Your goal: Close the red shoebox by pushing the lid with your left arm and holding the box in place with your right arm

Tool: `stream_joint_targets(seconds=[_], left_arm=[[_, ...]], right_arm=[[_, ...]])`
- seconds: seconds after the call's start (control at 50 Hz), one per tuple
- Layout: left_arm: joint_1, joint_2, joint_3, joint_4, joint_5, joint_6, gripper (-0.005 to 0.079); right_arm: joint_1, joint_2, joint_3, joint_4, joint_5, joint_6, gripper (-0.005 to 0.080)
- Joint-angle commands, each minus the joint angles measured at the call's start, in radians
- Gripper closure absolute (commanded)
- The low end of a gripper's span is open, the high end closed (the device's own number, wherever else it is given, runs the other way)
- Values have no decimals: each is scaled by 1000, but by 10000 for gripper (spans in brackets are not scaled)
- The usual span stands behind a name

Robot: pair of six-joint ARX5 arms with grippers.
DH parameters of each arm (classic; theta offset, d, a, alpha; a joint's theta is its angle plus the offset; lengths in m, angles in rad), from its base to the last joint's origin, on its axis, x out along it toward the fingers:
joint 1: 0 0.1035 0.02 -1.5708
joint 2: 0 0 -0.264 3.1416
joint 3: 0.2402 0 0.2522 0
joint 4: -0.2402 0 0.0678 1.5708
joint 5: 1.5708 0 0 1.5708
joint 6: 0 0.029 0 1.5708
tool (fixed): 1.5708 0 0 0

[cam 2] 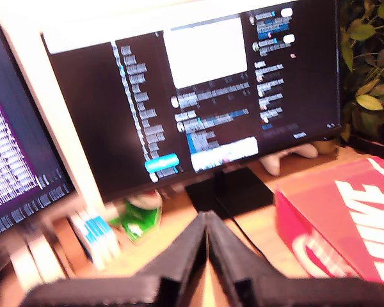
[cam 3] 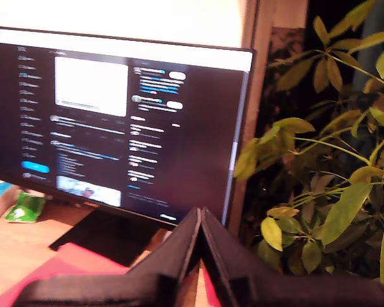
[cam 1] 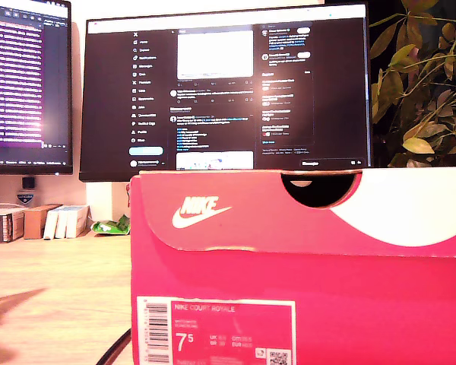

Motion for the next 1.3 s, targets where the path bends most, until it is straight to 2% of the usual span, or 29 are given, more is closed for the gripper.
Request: stream_joint_targets(seconds=[0.0,0.26,0.54,0.66,0.74,0.88,1.02,1.28], left_arm=[[3,-39,-31,-2,-6,-11,761],[4,-168,-70,-79,-58,-19,761],[3,-286,-93,-76,-92,-57,761],[3,-355,-145,-40,-93,-101,761],[3,-395,-177,-16,-92,-132,761],[4,-399,-215,47,-73,-163,761],[3,-399,-289,139,-76,-203,761],[2,-399,-419,266,-76,-237,761]], right_arm=[[8,-32,-6,-17,3,-3,764],[8,-183,-87,-59,10,6,764],[8,-390,-232,-53,10,42,764],[8,-478,-287,-38,14,72,764],[8,-474,-294,-42,27,76,764],[8,-474,-319,79,29,98,764],[8,-474,-352,114,82,104,764],[8,-474,-465,235,123,182,764]])
